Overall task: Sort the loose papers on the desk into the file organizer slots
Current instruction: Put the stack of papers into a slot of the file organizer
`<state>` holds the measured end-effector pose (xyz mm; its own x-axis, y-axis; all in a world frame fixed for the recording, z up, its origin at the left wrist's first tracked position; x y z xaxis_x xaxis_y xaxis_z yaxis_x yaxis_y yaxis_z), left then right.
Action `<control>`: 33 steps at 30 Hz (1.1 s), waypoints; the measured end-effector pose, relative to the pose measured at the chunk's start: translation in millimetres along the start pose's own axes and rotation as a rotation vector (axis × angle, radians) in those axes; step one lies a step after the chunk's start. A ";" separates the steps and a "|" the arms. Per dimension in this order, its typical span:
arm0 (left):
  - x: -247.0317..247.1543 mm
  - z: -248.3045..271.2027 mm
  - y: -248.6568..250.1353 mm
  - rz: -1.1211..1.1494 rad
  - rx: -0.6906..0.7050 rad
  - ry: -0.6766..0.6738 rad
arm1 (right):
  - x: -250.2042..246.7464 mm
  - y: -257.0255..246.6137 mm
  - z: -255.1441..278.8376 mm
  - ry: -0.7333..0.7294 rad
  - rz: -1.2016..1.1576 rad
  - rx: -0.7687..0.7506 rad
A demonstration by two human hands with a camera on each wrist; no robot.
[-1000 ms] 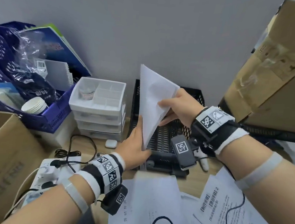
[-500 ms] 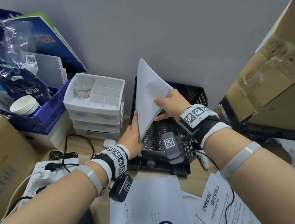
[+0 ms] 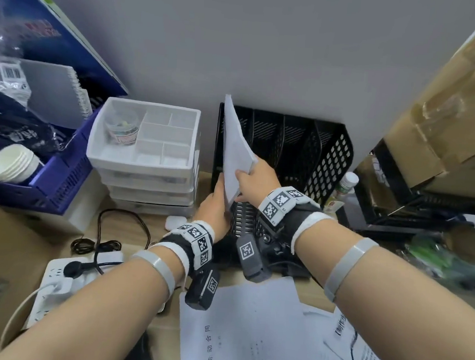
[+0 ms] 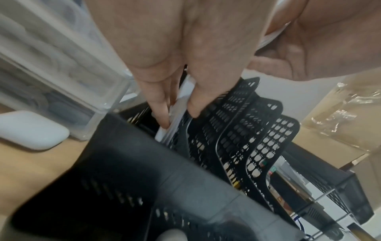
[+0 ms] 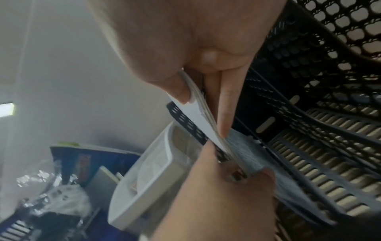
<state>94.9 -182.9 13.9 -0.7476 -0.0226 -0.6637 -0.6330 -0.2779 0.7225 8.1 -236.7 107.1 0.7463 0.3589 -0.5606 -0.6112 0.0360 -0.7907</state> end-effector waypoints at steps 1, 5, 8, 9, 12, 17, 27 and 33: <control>2.9 0.4 -1.9 -0.012 -0.006 -0.010 | 6.4 5.8 -0.7 -0.031 0.038 -0.004; 14.0 -7.0 -17.5 0.036 -0.013 0.020 | 22.2 19.2 -2.7 -0.072 0.106 -0.038; 15.9 -8.6 -27.3 0.028 -0.037 0.041 | 30.4 17.2 -2.4 -0.133 0.181 -0.063; 12.0 -5.7 -26.8 0.020 -0.045 0.060 | 33.3 16.7 -2.0 -0.158 0.204 -0.072; -0.3 3.1 -32.3 0.035 -0.061 0.125 | 42.1 18.2 1.2 -0.222 0.226 -0.099; -14.6 19.7 -45.7 0.056 -0.111 0.184 | 47.2 25.1 10.6 -0.258 0.134 -0.167; -8.8 22.1 -54.1 0.167 -0.286 0.127 | 33.4 54.2 27.0 -0.257 0.103 -0.180; 3.3 44.3 -74.3 0.338 -0.323 0.247 | -0.5 111.6 45.1 -0.236 -0.076 0.049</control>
<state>130.6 -119.8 -33.3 -0.8049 -0.3771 -0.4581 -0.2417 -0.4967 0.8336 -72.4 -190.8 30.2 0.7123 0.5608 -0.4222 -0.5717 0.1146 -0.8124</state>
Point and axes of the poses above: each hand's wrist, its own z-axis away from the middle knuckle, its own x-axis out of the palm, y = z × x, the point moved 7 cm from there along -z, towards the middle knuckle, and after that the axes turned 3 degrees about x, right-handed, at the moved point
